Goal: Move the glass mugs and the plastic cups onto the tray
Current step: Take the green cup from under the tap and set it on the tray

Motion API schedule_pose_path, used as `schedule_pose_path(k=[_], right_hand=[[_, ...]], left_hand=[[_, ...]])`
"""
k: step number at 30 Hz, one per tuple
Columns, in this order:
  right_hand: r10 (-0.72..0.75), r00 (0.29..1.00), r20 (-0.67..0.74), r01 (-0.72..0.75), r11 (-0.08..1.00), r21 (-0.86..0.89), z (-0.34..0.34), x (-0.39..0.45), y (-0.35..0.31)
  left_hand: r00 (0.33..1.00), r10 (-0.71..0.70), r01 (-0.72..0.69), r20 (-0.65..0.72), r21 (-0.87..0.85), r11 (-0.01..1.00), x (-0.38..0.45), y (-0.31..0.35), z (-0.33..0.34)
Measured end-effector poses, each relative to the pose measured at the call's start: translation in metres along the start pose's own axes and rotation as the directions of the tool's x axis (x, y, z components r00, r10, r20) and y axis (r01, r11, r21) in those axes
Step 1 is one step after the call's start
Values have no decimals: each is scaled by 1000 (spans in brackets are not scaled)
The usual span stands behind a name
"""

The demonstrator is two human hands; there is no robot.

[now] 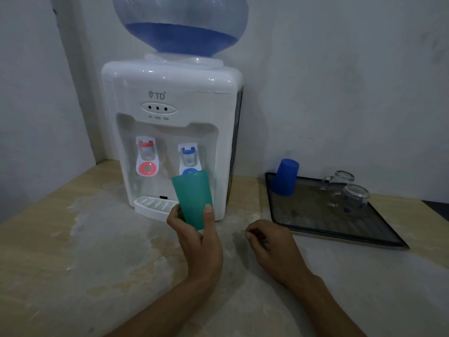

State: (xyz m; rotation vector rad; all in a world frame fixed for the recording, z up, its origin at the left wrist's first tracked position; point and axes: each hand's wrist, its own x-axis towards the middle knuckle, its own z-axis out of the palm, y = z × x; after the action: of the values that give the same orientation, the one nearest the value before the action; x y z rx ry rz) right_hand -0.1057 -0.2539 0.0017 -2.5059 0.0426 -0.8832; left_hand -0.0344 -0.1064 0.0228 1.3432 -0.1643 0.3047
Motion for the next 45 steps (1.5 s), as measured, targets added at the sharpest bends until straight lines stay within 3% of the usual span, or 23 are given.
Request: schedule_pose_path(k=[23,45], right_hand=[[6,1000,13,-6,1000,-1,-1,0,-1],[7,1000,16,-7,1000,2,-1,0,0]], left_hand=[[977,-148,143,155,42,989,-2,-8,1],[972,-144,138,186,41,990,0,-11,1]])
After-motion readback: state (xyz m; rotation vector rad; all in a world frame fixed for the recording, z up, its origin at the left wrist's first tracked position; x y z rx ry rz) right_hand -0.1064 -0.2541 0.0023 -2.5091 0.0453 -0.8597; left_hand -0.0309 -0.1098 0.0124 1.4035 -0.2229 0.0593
